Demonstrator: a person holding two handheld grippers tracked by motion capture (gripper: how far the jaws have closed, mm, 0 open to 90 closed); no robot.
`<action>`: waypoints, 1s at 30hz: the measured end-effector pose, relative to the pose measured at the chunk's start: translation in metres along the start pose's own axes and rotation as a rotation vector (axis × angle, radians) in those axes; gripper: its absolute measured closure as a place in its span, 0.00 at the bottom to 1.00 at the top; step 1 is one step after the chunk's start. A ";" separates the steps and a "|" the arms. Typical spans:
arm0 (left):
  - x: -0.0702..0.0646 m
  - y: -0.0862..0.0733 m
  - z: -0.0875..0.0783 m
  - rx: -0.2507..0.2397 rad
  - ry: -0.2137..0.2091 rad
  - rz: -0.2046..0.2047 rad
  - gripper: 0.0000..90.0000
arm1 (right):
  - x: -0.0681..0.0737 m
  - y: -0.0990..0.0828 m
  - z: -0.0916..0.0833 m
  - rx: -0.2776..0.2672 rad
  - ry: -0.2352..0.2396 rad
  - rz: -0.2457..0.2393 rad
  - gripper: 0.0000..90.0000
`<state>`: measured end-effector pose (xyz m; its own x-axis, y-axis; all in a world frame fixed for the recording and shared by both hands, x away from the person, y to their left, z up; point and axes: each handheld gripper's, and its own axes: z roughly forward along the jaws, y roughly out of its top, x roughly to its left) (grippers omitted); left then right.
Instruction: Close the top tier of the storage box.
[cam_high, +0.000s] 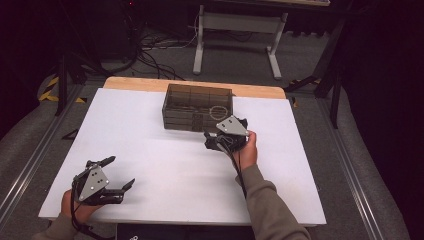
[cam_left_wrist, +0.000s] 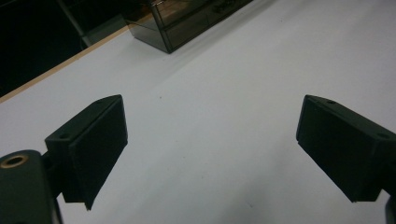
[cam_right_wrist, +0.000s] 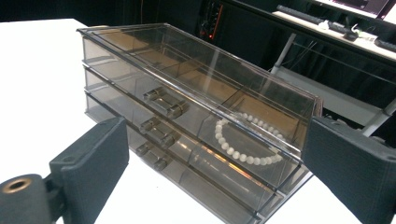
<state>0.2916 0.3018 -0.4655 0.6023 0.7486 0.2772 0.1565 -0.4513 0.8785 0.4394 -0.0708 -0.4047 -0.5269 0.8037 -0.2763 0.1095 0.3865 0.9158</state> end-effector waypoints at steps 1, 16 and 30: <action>0.000 0.000 0.000 0.000 0.003 0.001 0.11 | 0.000 0.000 -0.001 0.000 0.006 0.002 0.09; -0.002 0.000 0.003 0.010 0.003 -0.003 0.10 | -0.004 0.007 -0.033 -0.051 0.043 0.018 0.09; -0.003 0.001 0.003 0.015 -0.002 0.010 0.10 | -0.014 -0.006 -0.048 -0.034 0.041 0.045 0.09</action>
<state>0.2919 0.2976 -0.4671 0.6057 0.7429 0.2852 0.1622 -0.4661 0.8697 0.4059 -0.1059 -0.3921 -0.5559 0.8007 -0.2233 0.1050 0.3341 0.9367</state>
